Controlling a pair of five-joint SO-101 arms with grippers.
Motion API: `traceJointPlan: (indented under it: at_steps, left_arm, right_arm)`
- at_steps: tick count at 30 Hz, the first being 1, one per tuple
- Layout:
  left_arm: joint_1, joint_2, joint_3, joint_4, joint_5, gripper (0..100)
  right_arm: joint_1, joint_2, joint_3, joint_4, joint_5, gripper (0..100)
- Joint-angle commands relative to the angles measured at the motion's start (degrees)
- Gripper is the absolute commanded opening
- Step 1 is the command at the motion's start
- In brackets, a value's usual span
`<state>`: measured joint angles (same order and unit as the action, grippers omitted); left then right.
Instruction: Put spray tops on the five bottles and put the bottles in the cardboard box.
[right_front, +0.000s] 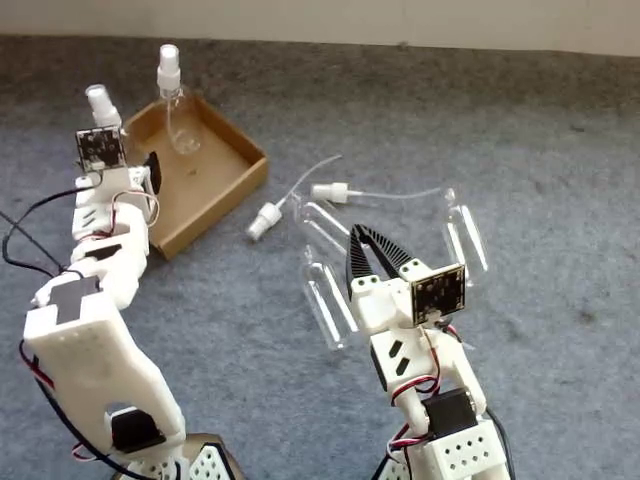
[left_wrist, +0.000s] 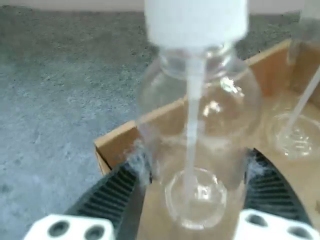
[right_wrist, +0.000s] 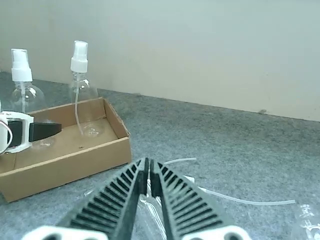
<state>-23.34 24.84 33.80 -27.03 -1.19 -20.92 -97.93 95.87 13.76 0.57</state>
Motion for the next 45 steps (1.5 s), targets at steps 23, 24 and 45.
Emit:
traceJointPlan:
  at_steps: [23, 24, 45]
  left_arm:
    - [-0.75, -4.35, 0.22, 1.58, -0.09, 27]
    - [-1.19, -5.23, 0.57, 1.85, -0.09, 27]
    - [-0.92, -20.35, 1.63, 23.82, -0.09, 27]
  right_arm:
    - [1.01, -0.13, 8.22, 0.40, -0.18, 0.5]
    - [1.01, -0.13, 8.22, 0.40, -0.18, 0.5]
    - [1.01, -0.13, 8.22, 0.40, -0.18, 0.5]
